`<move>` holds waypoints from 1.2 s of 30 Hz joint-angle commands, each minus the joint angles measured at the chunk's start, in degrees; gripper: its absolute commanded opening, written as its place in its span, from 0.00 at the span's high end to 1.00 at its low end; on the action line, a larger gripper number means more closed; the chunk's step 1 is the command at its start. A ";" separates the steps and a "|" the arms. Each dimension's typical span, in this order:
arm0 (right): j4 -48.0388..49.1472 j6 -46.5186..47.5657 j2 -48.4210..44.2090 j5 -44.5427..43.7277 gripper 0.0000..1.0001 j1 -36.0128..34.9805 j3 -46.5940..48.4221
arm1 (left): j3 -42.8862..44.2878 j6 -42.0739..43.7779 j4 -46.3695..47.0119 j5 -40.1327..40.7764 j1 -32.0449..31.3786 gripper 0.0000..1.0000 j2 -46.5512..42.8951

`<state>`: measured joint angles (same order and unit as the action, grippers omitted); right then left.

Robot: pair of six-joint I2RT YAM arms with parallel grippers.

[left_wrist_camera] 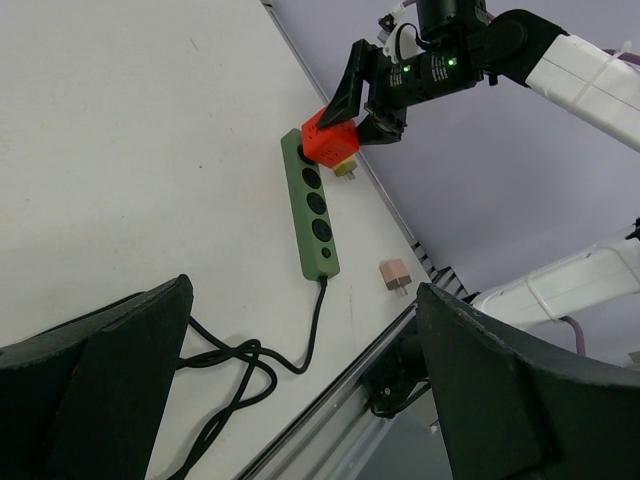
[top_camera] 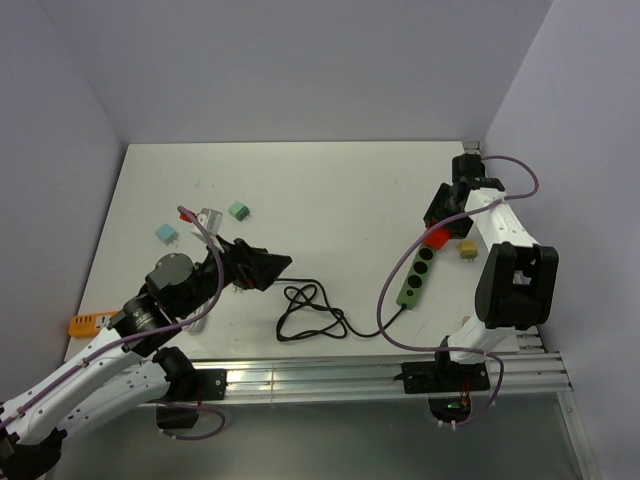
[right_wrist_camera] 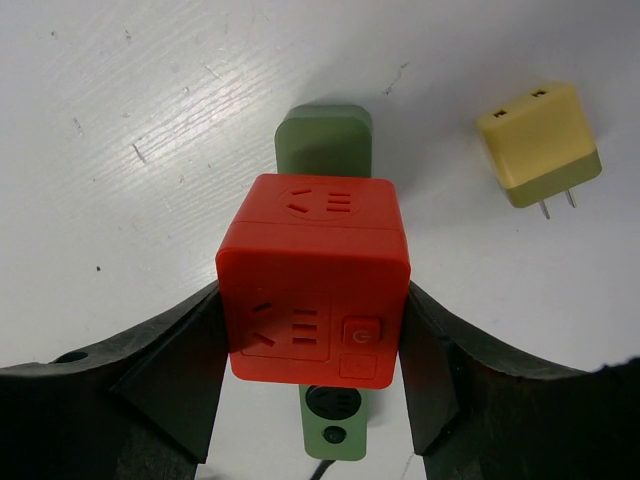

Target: Insert the plug

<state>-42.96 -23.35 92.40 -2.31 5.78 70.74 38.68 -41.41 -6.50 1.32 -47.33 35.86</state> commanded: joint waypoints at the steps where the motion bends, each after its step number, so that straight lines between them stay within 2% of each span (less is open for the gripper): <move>1: -0.55 -0.38 0.06 -2.62 1.00 0.28 0.63 | 0.08 0.71 2.72 -0.62 0.13 0.01 -0.17; 9: -1.34 -2.57 4.19 -5.25 1.00 0.28 1.33 | 0.26 0.71 2.11 -0.62 0.13 0.01 -0.52; 14: -1.60 -3.98 4.89 -6.04 1.00 0.28 -1.56 | 0.00 0.71 2.28 -0.62 0.13 0.01 -0.96; 21: -3.27 -5.30 8.58 -12.54 1.00 -1.56 -4.29 | -0.44 0.63 2.55 -0.80 0.13 0.01 -1.49; 26: 1.38 -7.58 8.33 -8.59 1.00 -2.18 -10.87 | -0.27 0.71 2.02 -0.71 0.13 0.01 -1.49; 29: 0.16 -8.90 7.97 -15.50 1.00 -5.24 -12.20 | -0.44 0.80 1.84 -0.71 0.13 0.01 -2.10; 31: -0.20 -10.04 8.06 -15.80 1.00 -9.36 -12.73 | -0.71 0.71 2.02 -0.79 0.13 0.01 -2.28; 36: 1.11 -11.37 6.83 -18.62 1.00 -12.20 -15.36 | -0.88 0.36 1.76 -0.80 0.13 0.01 -2.46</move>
<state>-34.41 -29.78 93.06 -23.14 -5.10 63.79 38.15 -41.39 -6.59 1.30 -47.33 33.95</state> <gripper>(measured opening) 0.681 0.995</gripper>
